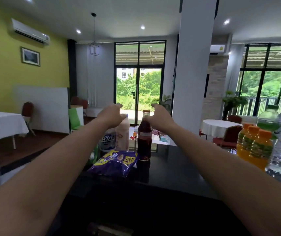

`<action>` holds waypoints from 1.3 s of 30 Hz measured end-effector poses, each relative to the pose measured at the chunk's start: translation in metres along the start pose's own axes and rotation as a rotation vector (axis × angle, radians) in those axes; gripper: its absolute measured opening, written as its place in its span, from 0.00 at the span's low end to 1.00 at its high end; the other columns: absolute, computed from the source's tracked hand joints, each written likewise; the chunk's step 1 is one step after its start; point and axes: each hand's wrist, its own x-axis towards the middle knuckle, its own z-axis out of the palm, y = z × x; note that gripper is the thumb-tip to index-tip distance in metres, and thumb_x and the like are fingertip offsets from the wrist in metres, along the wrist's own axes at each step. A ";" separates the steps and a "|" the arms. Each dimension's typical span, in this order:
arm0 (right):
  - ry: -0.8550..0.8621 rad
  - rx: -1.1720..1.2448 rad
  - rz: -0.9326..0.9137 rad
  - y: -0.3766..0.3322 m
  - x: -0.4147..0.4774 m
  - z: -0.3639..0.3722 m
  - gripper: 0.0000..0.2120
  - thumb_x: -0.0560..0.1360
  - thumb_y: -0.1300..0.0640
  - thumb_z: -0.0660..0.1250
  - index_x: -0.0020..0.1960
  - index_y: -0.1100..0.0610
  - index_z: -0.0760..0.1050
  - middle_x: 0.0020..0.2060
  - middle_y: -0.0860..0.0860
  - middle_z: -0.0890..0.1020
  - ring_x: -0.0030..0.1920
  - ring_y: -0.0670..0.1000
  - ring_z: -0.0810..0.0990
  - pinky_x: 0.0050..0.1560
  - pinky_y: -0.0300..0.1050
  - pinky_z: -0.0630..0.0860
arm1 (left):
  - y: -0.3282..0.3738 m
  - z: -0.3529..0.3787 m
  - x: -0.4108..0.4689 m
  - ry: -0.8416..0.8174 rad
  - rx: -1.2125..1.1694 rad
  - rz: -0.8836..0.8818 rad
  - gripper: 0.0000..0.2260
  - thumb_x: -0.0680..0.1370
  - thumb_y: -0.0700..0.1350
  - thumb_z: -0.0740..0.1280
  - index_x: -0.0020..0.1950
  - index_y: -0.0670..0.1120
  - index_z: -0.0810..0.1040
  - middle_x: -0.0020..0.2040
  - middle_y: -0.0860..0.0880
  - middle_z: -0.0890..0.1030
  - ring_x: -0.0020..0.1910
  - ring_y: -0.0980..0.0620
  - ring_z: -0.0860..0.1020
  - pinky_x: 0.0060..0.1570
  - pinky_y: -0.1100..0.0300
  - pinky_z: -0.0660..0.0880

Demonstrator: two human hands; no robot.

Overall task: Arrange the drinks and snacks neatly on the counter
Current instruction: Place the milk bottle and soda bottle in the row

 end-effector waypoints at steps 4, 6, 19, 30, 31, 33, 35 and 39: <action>-0.113 -0.048 0.032 -0.010 0.022 -0.003 0.24 0.73 0.53 0.71 0.65 0.60 0.71 0.60 0.57 0.77 0.54 0.55 0.77 0.45 0.44 0.72 | -0.004 0.005 0.017 -0.016 0.121 -0.001 0.27 0.76 0.58 0.64 0.70 0.44 0.69 0.68 0.44 0.74 0.63 0.44 0.74 0.53 0.53 0.72; -0.117 -0.024 0.046 -0.012 0.026 -0.003 0.14 0.72 0.56 0.72 0.55 0.60 0.76 0.50 0.55 0.79 0.44 0.53 0.78 0.38 0.45 0.78 | -0.004 0.007 0.022 -0.022 0.232 0.013 0.25 0.76 0.60 0.62 0.66 0.44 0.73 0.62 0.44 0.77 0.58 0.45 0.76 0.49 0.54 0.71; -0.121 -0.050 0.074 0.001 0.021 -0.044 0.12 0.73 0.60 0.71 0.54 0.65 0.78 0.49 0.59 0.81 0.48 0.56 0.81 0.54 0.54 0.79 | 0.022 0.012 0.028 -0.138 0.049 0.001 0.17 0.72 0.53 0.70 0.49 0.39 0.82 0.47 0.42 0.84 0.39 0.50 0.75 0.34 0.61 0.68; 0.018 -0.080 0.243 0.081 0.012 -0.167 0.12 0.70 0.62 0.74 0.52 0.66 0.80 0.43 0.59 0.81 0.45 0.57 0.82 0.51 0.53 0.81 | 0.147 0.052 0.036 -0.147 -0.261 0.234 0.16 0.75 0.48 0.68 0.61 0.44 0.77 0.60 0.44 0.78 0.52 0.48 0.76 0.48 0.56 0.74; 0.007 -0.110 0.258 0.090 0.010 -0.174 0.12 0.70 0.62 0.74 0.52 0.66 0.80 0.42 0.58 0.81 0.42 0.54 0.82 0.48 0.48 0.82 | 0.161 0.058 0.037 -0.170 -0.282 0.259 0.16 0.76 0.47 0.68 0.61 0.43 0.77 0.59 0.43 0.78 0.51 0.49 0.76 0.48 0.57 0.74; -0.023 -0.145 0.288 0.104 0.004 -0.187 0.13 0.70 0.64 0.74 0.52 0.67 0.79 0.40 0.56 0.80 0.35 0.48 0.78 0.33 0.35 0.78 | 0.187 0.070 0.039 -0.224 -0.297 0.309 0.16 0.76 0.46 0.68 0.63 0.42 0.76 0.60 0.43 0.78 0.52 0.49 0.76 0.47 0.59 0.72; -0.026 -0.116 0.338 0.117 -0.001 -0.195 0.13 0.70 0.66 0.73 0.53 0.69 0.78 0.37 0.56 0.79 0.32 0.46 0.75 0.27 0.33 0.75 | 0.210 0.083 0.039 -0.272 -0.303 0.344 0.17 0.76 0.44 0.67 0.64 0.42 0.75 0.62 0.42 0.77 0.55 0.48 0.76 0.49 0.59 0.72; -0.019 -0.045 0.426 0.134 -0.008 -0.205 0.14 0.71 0.68 0.71 0.55 0.70 0.76 0.34 0.55 0.77 0.34 0.49 0.76 0.27 0.36 0.76 | 0.246 0.108 0.036 -0.365 -0.304 0.392 0.17 0.77 0.41 0.67 0.66 0.41 0.74 0.65 0.42 0.76 0.61 0.46 0.75 0.58 0.56 0.71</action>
